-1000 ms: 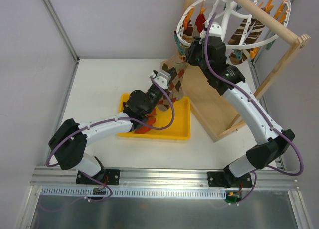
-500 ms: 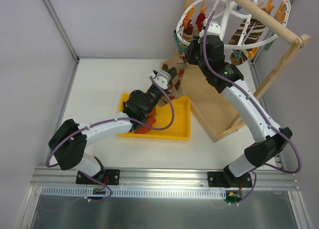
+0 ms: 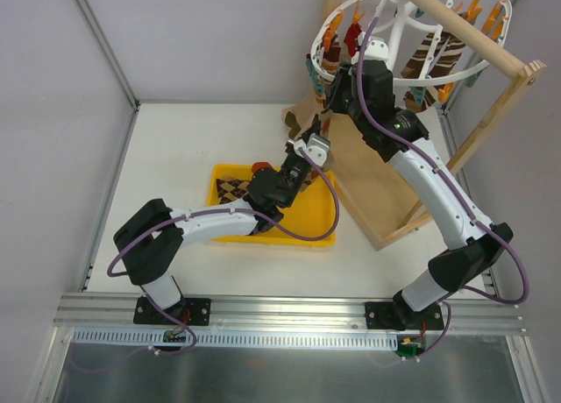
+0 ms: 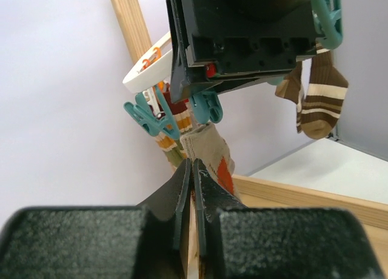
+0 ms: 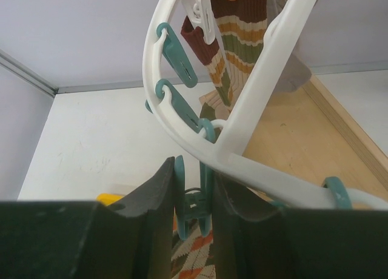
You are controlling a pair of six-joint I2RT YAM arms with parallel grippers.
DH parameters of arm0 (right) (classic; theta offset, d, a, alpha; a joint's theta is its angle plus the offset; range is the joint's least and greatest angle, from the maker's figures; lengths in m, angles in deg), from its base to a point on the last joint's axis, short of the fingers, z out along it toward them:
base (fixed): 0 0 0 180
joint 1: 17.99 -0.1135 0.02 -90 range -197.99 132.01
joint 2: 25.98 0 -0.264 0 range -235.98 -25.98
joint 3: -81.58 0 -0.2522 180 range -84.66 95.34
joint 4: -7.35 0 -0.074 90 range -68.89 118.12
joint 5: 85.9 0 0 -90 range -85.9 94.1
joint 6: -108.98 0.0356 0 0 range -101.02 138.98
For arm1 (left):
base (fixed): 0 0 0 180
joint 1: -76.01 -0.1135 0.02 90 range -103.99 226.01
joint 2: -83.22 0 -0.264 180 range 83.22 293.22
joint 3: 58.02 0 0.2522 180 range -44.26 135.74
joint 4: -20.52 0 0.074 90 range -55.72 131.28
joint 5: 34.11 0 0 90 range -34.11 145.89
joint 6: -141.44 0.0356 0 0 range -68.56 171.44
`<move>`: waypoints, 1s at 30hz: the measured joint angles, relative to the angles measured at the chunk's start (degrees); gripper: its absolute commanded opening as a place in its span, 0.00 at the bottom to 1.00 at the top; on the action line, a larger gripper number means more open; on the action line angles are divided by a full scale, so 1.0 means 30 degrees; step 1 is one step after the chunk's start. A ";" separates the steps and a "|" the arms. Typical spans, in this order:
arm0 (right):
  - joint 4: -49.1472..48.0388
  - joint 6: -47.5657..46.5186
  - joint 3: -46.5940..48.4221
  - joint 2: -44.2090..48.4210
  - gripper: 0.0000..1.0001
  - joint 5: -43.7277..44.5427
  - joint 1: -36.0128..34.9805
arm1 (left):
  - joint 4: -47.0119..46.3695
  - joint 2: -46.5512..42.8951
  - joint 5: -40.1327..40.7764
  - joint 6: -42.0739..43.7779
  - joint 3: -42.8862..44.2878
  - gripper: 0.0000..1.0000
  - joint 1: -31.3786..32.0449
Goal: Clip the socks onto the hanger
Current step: Clamp the sock onto the hanger.
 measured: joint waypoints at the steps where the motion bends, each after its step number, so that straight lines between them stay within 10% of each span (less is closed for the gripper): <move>1: 0.0080 0.0015 0.0058 -0.0044 0.01 0.0058 0.0000 | -0.0168 0.0102 0.0131 0.0211 0.0015 0.00 0.0073; 30: 0.0313 0.0539 0.0066 -0.0080 0.01 0.0219 0.0124 | -0.1013 0.0656 0.0554 0.0372 0.0852 0.00 0.0466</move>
